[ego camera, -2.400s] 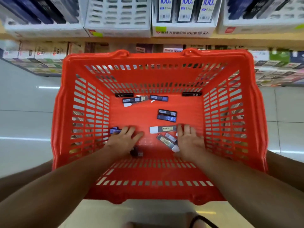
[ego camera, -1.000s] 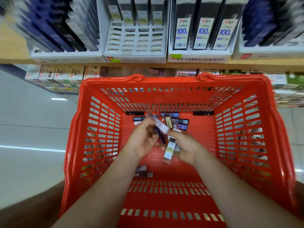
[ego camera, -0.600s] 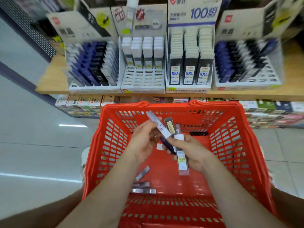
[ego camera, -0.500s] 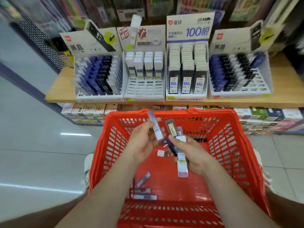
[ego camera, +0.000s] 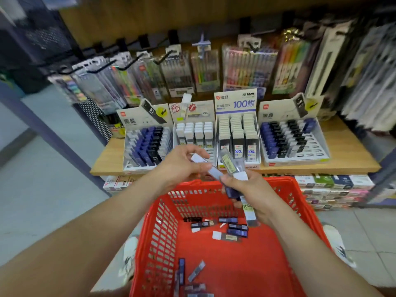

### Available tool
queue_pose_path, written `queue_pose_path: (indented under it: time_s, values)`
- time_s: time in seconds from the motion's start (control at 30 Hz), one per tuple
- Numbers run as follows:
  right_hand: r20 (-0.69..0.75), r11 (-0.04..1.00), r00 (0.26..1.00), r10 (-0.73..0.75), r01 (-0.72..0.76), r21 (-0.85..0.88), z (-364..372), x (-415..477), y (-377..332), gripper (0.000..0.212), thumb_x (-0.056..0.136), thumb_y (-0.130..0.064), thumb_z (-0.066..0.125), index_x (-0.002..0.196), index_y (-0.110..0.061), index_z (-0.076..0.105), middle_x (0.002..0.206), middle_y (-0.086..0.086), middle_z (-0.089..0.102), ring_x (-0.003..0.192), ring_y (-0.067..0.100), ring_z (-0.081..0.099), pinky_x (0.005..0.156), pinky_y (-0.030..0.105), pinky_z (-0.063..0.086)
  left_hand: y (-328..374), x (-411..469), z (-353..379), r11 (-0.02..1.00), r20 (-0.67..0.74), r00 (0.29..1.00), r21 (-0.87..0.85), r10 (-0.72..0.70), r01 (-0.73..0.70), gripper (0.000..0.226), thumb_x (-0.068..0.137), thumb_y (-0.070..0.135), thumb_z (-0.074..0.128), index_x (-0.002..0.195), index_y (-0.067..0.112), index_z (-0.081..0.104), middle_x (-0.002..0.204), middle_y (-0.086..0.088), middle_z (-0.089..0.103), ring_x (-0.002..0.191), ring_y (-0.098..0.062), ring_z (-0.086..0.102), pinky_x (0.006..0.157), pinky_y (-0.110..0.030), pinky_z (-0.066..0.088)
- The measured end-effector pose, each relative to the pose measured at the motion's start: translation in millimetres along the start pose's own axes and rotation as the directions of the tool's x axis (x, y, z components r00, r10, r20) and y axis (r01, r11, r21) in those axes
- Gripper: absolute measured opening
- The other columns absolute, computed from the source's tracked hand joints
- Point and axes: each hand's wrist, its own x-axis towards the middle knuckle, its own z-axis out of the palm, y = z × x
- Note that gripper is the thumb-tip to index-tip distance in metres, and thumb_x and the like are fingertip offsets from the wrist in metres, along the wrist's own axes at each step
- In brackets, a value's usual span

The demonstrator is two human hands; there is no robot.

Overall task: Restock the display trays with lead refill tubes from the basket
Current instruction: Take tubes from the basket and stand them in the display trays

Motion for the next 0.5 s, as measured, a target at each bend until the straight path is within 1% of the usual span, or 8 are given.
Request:
queue_pose_path:
  time_s: [0.03, 0.07, 0.1, 0.17, 0.27, 0.37, 0.43, 0.5]
  values:
    - [0.004, 1.0, 1.0, -0.005, 0.005, 0.001, 2, 0, -4, 0.012, 0.086, -0.022, 0.074, 0.084, -0.013, 0.066, 0.06, 0.003, 0.064, 0.048, 0.01, 0.054, 0.042, 0.021, 0.037, 7, -1, -3, 0.995, 0.0, 1.0, -0.103, -0.006, 0.006, 0.017, 0.081, 0.0, 0.07, 0.089, 0.013, 0.063, 0.074, -0.014, 0.068, 0.062, -0.019, 0.064, 0.056, -0.028, 0.055]
    - [0.005, 1.0, 1.0, -0.015, 0.015, 0.005, 4, 0, -7, 0.012, 0.086, -0.022, 0.074, 0.085, -0.013, 0.066, 0.062, 0.005, 0.065, 0.048, 0.009, 0.055, 0.043, 0.022, 0.037, 13, -1, -7, 0.987, -0.014, 1.0, -0.163, -0.001, -0.001, 0.018, 0.083, -0.005, 0.066, 0.089, 0.011, 0.061, 0.071, -0.013, 0.068, 0.061, -0.019, 0.065, 0.057, -0.026, 0.057]
    - [0.003, 1.0, 1.0, -0.027, 0.027, 0.001, 6, 0, -8, 0.012, 0.086, -0.021, 0.074, 0.087, -0.012, 0.066, 0.066, 0.006, 0.067, 0.049, 0.009, 0.056, 0.043, 0.022, 0.037, 17, -1, -10, 0.985, -0.034, 0.999, -0.172, 0.008, -0.014, 0.017, 0.083, -0.007, 0.064, 0.09, 0.009, 0.062, 0.069, -0.011, 0.069, 0.061, -0.017, 0.066, 0.06, -0.024, 0.058]
    - [0.003, 0.998, 0.999, -0.048, 0.049, -0.034, 13, 1, -7, 0.009, 0.088, -0.019, 0.072, 0.089, -0.012, 0.067, 0.072, 0.006, 0.07, 0.052, 0.007, 0.058, 0.047, 0.022, 0.04, 20, 1, -20, 0.992, -0.044, 0.999, -0.126, 0.016, -0.021, 0.014, 0.084, -0.004, 0.064, 0.095, 0.006, 0.066, 0.076, -0.011, 0.07, 0.065, -0.016, 0.066, 0.065, -0.022, 0.058]
    - [-0.006, 0.997, 0.999, -0.052, 0.052, -0.049, 29, 4, -1, 0.007, 0.089, -0.018, 0.071, 0.094, -0.014, 0.067, 0.071, 0.004, 0.074, 0.057, 0.007, 0.063, 0.051, 0.023, 0.043, 19, 5, -34, 0.998, -0.028, 0.999, -0.057, -0.031, 0.03, 0.023, 0.083, 0.002, 0.068, 0.105, 0.005, 0.068, 0.086, -0.013, 0.068, 0.07, -0.017, 0.067, 0.068, -0.022, 0.057]
    - [-0.013, 0.998, 0.998, -0.06, 0.06, -0.009, 49, 12, 8, 0.006, 0.088, -0.014, 0.072, 0.092, -0.013, 0.068, 0.071, 0.005, 0.073, 0.061, 0.01, 0.067, 0.054, 0.021, 0.049, 13, 11, -48, 0.995, 0.015, 0.998, 0.079, -0.058, 0.057, 0.034, 0.081, 0.003, 0.072, 0.114, 0.008, 0.064, 0.073, -0.009, 0.067, 0.07, -0.019, 0.068, 0.075, -0.031, 0.059]
    - [-0.023, 0.998, 0.998, -0.062, 0.061, -0.025, 65, 19, 12, 0.004, 0.087, -0.018, 0.073, 0.089, -0.016, 0.07, 0.067, 0.0, 0.068, 0.062, 0.013, 0.061, 0.055, 0.026, 0.047, 11, 13, -57, 0.989, 0.023, 0.997, 0.133, -0.071, 0.067, 0.035, 0.082, 0.004, 0.071, 0.115, 0.01, 0.061, 0.068, -0.009, 0.066, 0.068, -0.021, 0.067, 0.077, -0.037, 0.059]
    - [-0.032, 1.0, 0.999, -0.001, 0.001, 0.003, 82, 26, 14, 0.013, 0.087, -0.031, 0.072, 0.088, -0.018, 0.07, 0.068, 0.0, 0.062, 0.061, 0.015, 0.054, 0.055, 0.027, 0.041, 12, 14, -71, 0.98, -0.005, 1.0, 0.198, -0.026, 0.027, 0.031, 0.084, 0.003, 0.069, 0.112, 0.013, 0.063, 0.067, -0.01, 0.066, 0.063, -0.018, 0.066, 0.07, -0.032, 0.059]
